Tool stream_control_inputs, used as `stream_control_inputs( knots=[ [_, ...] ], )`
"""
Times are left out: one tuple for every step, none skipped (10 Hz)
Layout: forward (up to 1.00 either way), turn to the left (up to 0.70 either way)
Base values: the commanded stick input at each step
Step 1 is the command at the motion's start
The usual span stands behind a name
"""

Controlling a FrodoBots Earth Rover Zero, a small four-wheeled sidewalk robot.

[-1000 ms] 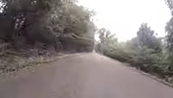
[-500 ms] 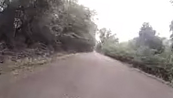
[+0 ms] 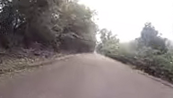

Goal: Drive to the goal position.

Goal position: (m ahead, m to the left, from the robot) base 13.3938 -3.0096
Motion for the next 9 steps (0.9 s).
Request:
stream_control_inputs(
  knots=[
    [0.70, 0.00],
    [0.70, 0.00],
    [0.70, 0.00],
    [0.70, 0.00],
    [0.70, 0.00],
    [0.70, 0.00],
    [0.70, -0.01],
    [0.70, -0.04],
    [0.70, -0.19]
  ],
)
